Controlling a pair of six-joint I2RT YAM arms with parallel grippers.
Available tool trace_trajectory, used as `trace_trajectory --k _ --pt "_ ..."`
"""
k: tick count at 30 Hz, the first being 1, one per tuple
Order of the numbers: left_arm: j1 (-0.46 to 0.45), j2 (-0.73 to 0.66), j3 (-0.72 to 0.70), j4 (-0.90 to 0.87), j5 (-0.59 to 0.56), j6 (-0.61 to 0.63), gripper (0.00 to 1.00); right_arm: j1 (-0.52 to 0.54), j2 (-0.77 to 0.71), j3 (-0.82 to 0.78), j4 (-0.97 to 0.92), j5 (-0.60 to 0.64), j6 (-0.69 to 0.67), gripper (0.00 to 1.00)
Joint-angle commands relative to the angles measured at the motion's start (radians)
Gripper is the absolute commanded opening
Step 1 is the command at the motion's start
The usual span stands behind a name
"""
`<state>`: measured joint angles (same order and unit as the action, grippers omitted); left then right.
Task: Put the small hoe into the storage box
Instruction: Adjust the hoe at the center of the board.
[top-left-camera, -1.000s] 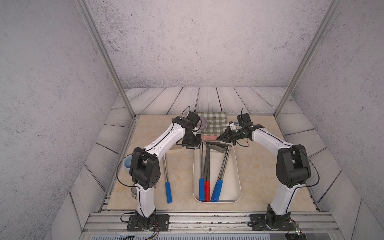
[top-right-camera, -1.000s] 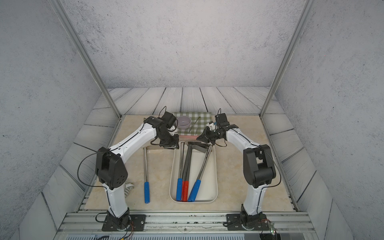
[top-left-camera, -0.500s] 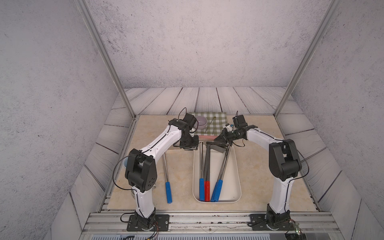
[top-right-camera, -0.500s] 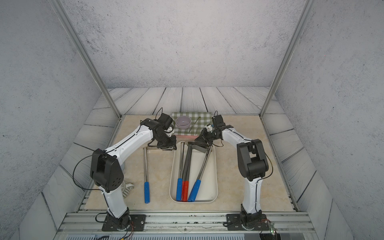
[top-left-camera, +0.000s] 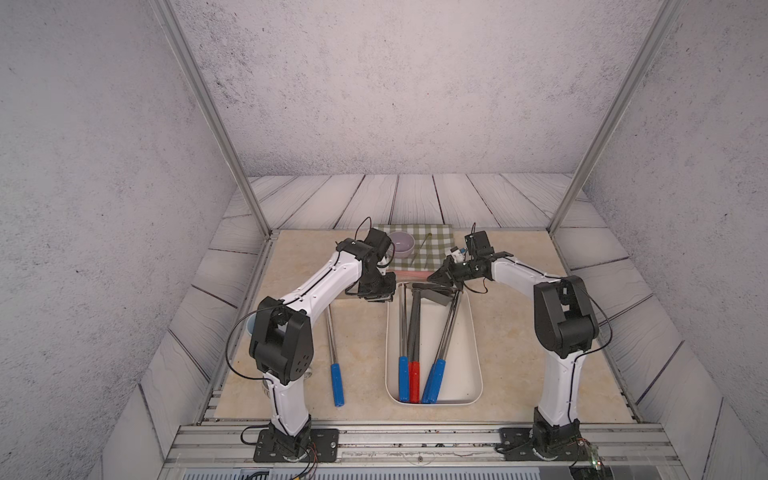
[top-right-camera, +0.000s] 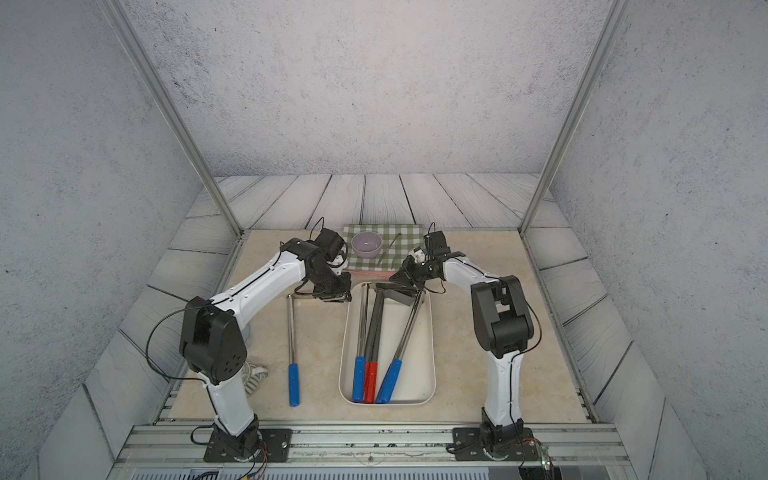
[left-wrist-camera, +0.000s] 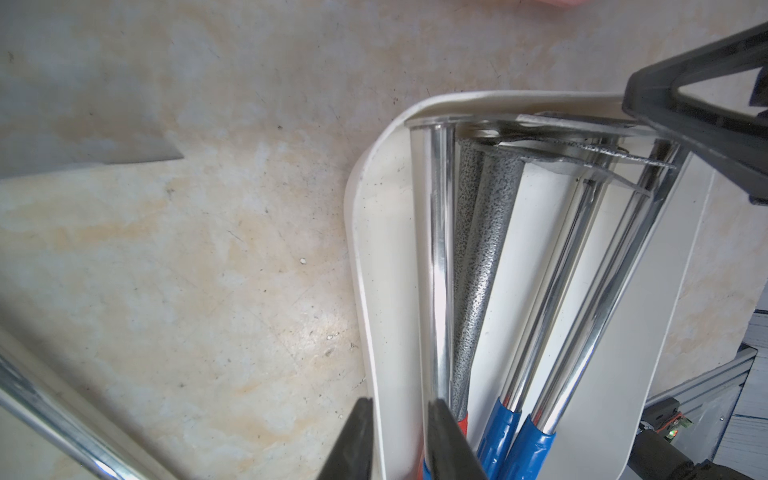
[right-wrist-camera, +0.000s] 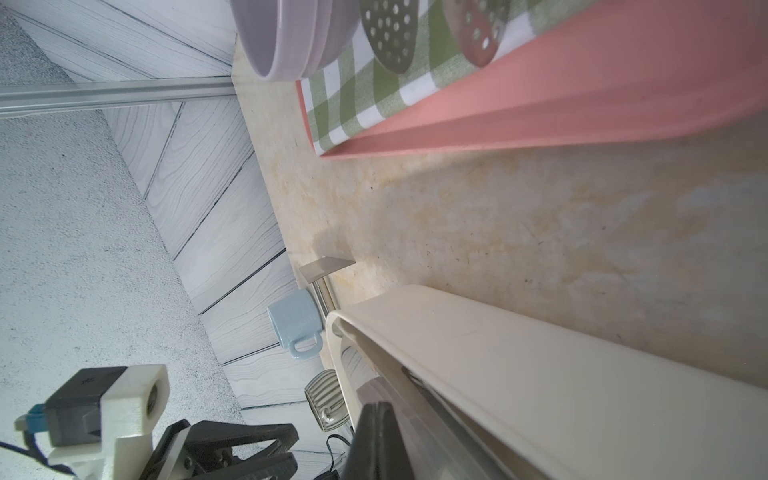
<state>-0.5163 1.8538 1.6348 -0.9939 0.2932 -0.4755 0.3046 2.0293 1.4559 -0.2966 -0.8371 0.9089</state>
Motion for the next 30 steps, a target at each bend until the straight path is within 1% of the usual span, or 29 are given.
trace_trajectory --k 1,8,13,16,19,23,26,28,30 --pt "0.012 -0.033 -0.022 0.003 0.01 0.005 0.27 0.005 0.004 -0.066 -0.047 0.033 -0.031 0.0" --pt "0.013 -0.032 -0.026 0.01 0.012 0.002 0.27 0.02 -0.002 -0.138 -0.036 0.063 -0.051 0.0" --pt "0.013 -0.033 -0.039 0.025 0.03 -0.004 0.27 0.019 -0.019 -0.1 -0.067 0.08 -0.069 0.0" --pt "0.005 -0.036 -0.057 0.067 0.069 -0.021 0.32 0.021 -0.021 -0.059 -0.102 0.088 -0.085 0.0" --pt "-0.017 -0.03 -0.068 0.13 0.107 -0.035 0.36 0.021 -0.019 -0.052 -0.105 0.089 -0.084 0.0" --pt "-0.056 0.018 -0.06 0.2 0.152 -0.046 0.39 0.021 -0.012 -0.061 -0.09 0.083 -0.073 0.0" --pt "-0.06 0.052 -0.066 0.256 0.185 -0.057 0.39 0.022 -0.017 -0.062 -0.09 0.082 -0.073 0.0" --pt "-0.06 0.079 -0.06 0.272 0.184 -0.052 0.39 0.022 -0.017 -0.059 -0.091 0.081 -0.073 0.0" --pt "-0.059 0.112 -0.035 0.247 0.162 -0.035 0.39 0.024 -0.015 -0.054 -0.092 0.08 -0.073 0.0"
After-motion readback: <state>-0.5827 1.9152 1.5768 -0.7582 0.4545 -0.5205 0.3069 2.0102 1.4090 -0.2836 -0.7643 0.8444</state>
